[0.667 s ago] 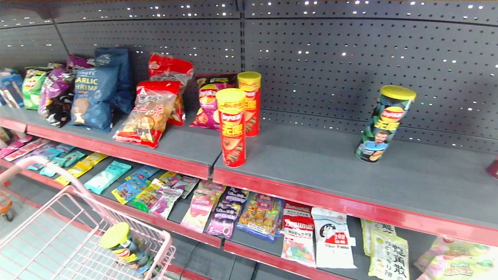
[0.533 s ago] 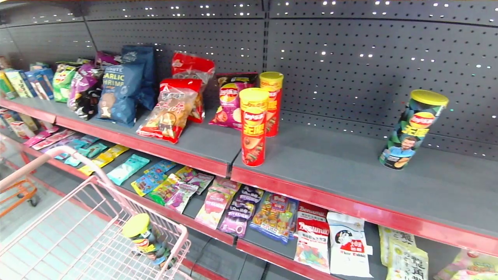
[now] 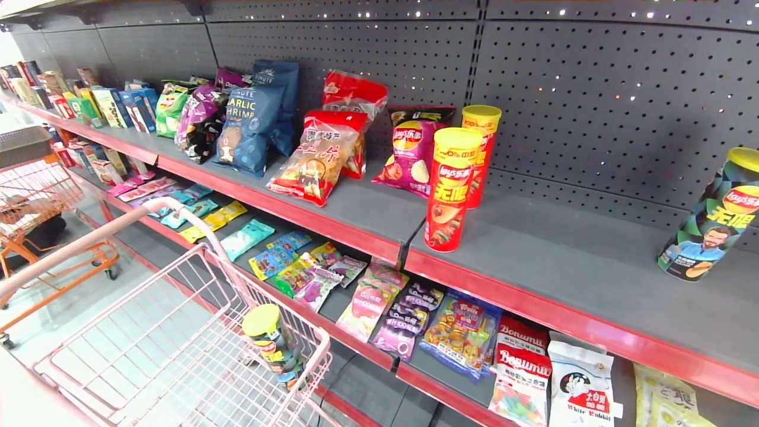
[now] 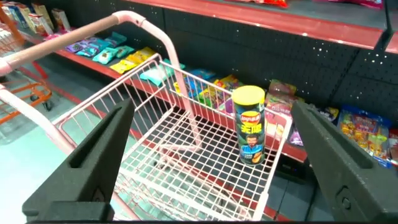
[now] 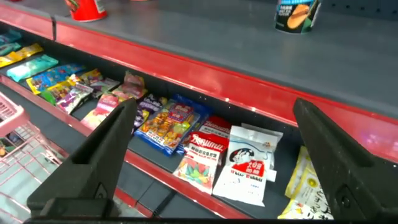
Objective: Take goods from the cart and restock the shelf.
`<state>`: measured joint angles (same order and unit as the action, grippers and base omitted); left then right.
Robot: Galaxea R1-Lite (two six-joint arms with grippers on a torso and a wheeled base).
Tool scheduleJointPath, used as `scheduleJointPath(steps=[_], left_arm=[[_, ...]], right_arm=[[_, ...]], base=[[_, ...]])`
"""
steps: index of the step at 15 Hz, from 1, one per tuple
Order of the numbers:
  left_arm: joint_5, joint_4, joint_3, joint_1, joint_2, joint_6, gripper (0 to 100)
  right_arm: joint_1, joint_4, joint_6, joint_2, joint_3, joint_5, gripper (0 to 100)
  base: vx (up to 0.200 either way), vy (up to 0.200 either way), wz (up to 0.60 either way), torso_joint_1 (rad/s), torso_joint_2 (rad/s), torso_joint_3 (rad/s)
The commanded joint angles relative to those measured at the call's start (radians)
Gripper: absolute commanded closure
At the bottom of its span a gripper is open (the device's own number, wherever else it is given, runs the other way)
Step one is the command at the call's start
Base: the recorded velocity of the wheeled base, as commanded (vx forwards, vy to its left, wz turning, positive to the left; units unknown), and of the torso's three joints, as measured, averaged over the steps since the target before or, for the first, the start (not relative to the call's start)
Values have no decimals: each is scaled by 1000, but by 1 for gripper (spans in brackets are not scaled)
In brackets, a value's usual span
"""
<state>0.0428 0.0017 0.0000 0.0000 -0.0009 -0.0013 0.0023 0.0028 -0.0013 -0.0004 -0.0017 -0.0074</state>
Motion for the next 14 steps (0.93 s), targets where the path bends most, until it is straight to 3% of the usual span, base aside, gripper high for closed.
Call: scheduleJointPath(steps=[1, 8, 14], left_arm=[[0, 0, 0, 0, 1, 0, 0], [0, 0, 0, 0, 1, 0, 0], [0, 0, 0, 0, 1, 0, 0]], right_arm=[[1, 0, 0, 0, 0, 0, 0], [1, 0, 0, 0, 0, 1, 0], [1, 0, 0, 0, 0, 1, 0]], base=[[0, 0, 0, -139, 330, 207], [0, 0, 0, -152, 375, 224], [0, 0, 0, -195, 523, 324]])
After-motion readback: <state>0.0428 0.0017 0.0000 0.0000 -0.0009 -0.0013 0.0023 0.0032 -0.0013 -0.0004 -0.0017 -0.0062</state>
